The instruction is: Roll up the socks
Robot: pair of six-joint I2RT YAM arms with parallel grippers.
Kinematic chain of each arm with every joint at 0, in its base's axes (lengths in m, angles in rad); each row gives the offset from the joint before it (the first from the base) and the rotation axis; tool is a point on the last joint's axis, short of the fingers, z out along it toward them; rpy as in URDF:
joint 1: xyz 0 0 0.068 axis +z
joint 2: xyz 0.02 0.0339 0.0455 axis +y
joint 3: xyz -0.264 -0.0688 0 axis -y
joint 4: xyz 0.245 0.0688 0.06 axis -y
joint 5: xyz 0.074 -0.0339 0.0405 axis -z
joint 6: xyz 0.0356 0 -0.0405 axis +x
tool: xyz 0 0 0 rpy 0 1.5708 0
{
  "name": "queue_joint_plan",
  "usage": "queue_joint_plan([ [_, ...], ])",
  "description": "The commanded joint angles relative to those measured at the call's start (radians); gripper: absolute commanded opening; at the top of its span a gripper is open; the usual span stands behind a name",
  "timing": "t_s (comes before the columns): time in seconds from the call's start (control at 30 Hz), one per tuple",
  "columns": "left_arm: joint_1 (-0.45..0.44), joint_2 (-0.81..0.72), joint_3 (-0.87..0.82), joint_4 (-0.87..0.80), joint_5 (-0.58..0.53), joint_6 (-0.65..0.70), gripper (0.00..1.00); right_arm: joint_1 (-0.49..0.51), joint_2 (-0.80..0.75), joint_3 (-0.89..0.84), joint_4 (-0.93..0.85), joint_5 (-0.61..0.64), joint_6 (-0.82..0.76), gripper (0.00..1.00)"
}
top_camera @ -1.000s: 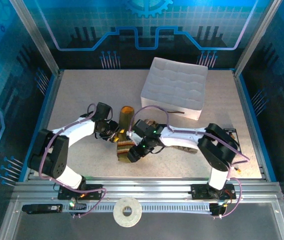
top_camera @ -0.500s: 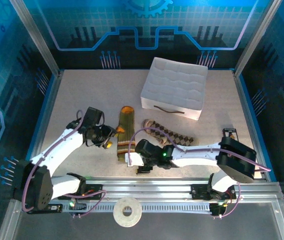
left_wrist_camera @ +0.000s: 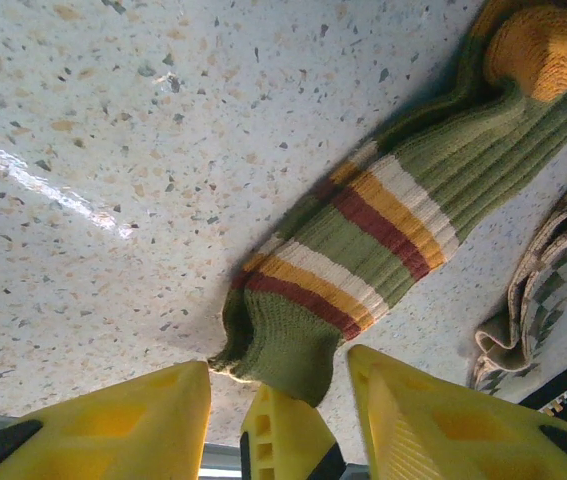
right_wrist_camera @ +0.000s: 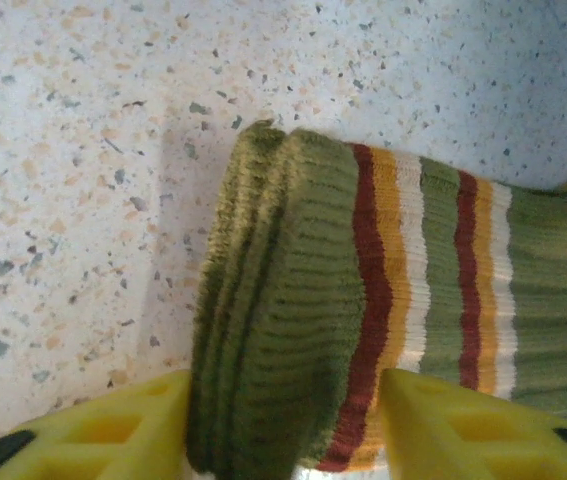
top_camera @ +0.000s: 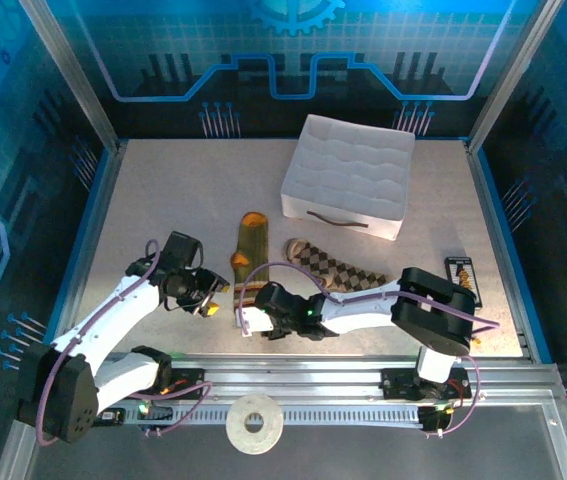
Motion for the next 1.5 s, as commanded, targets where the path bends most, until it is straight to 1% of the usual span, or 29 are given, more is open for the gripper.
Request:
queue_joint_plan([
  [0.0, 0.008, -0.007, -0.009, -0.018, 0.028, -0.016, 0.46, 0.010, 0.024, 0.047, -0.008, -0.011, 0.020, 0.35],
  [0.2, 0.008, 0.002, -0.007, -0.016, 0.021, -0.015, 0.46, 0.008, 0.007, 0.081, -0.060, -0.055, 0.071, 0.14],
  [0.27, 0.010, 0.002, -0.006, -0.016, 0.019, -0.016, 0.46, 0.002, -0.004, 0.091, -0.089, -0.086, 0.100, 0.10],
  [0.37, 0.011, -0.001, -0.006, -0.022, 0.013, -0.016, 0.46, -0.031, -0.019, 0.111, -0.143, -0.174, 0.169, 0.05],
  [0.53, 0.014, -0.011, -0.009, -0.029, 0.007, -0.020, 0.46, -0.112, 0.001, 0.170, -0.250, -0.385, 0.290, 0.04],
  [0.67, 0.017, -0.017, -0.009, -0.031, 0.011, -0.026, 0.45, -0.166, 0.025, 0.199, -0.277, -0.501, 0.365, 0.03],
  [0.8, 0.018, -0.028, -0.014, -0.020, 0.022, -0.045, 0.42, -0.213, 0.072, 0.260, -0.343, -0.600, 0.424, 0.03],
  [0.97, 0.015, -0.041, -0.026, 0.013, 0.059, -0.077, 0.39, -0.251, 0.153, 0.350, -0.432, -0.654, 0.482, 0.04],
  [1.17, 0.009, -0.069, -0.052, 0.044, 0.083, -0.122, 0.35, -0.290, 0.214, 0.414, -0.468, -0.686, 0.554, 0.04],
  [1.33, -0.006, -0.068, -0.081, 0.119, 0.102, -0.166, 0.33, -0.312, 0.250, 0.450, -0.486, -0.701, 0.586, 0.04],
  [1.47, -0.032, -0.039, -0.111, 0.228, 0.108, -0.220, 0.31, -0.319, 0.281, 0.476, -0.503, -0.699, 0.596, 0.04],
])
